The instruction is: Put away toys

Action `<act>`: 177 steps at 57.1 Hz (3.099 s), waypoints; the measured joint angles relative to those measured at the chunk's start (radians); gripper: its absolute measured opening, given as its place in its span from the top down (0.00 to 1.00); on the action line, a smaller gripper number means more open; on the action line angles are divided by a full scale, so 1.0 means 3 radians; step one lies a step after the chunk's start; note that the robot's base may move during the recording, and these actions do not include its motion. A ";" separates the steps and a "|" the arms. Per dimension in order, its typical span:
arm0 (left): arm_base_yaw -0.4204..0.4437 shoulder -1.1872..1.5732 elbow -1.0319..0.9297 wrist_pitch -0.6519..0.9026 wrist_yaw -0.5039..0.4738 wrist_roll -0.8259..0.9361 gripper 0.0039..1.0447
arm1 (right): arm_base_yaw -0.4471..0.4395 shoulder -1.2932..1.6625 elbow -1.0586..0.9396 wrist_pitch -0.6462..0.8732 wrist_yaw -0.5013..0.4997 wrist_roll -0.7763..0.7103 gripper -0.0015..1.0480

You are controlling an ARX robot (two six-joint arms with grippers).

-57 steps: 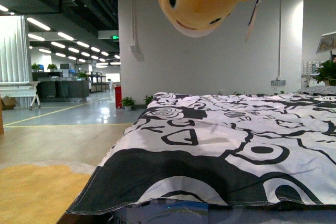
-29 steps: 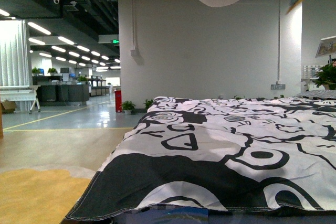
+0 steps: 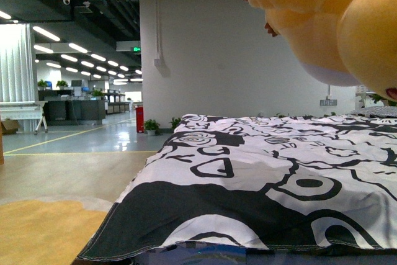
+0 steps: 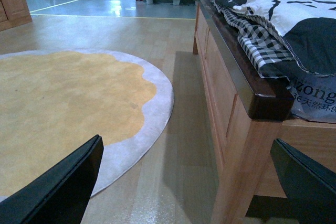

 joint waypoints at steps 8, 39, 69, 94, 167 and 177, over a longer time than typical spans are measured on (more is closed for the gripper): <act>0.0000 0.0000 0.0000 0.0000 0.0000 0.0000 0.05 | 0.0000 0.0032 -0.0214 0.0256 0.0103 0.0032 0.84; 0.0000 0.0000 0.0000 0.0000 0.0000 0.0000 0.05 | -0.0577 -0.0036 -0.0933 0.0754 0.0086 0.0354 0.84; 0.0000 0.0000 0.0000 0.0000 0.0000 0.0000 0.05 | -0.0500 -0.0416 -0.1134 0.0609 0.0140 0.0390 0.84; 0.0000 0.0000 0.0000 0.0000 0.0001 0.0000 0.05 | -0.0431 -0.0966 -0.1601 -0.0209 0.0140 0.0081 0.84; 0.0003 0.0000 0.0000 -0.0001 0.0000 0.0000 0.05 | -0.0418 -0.2336 -0.2181 -0.0937 0.0151 0.0061 0.84; 0.0003 0.0000 0.0000 -0.0001 0.0003 0.0000 0.05 | -0.0418 -0.2336 -0.2181 -0.0937 0.0153 0.0062 0.84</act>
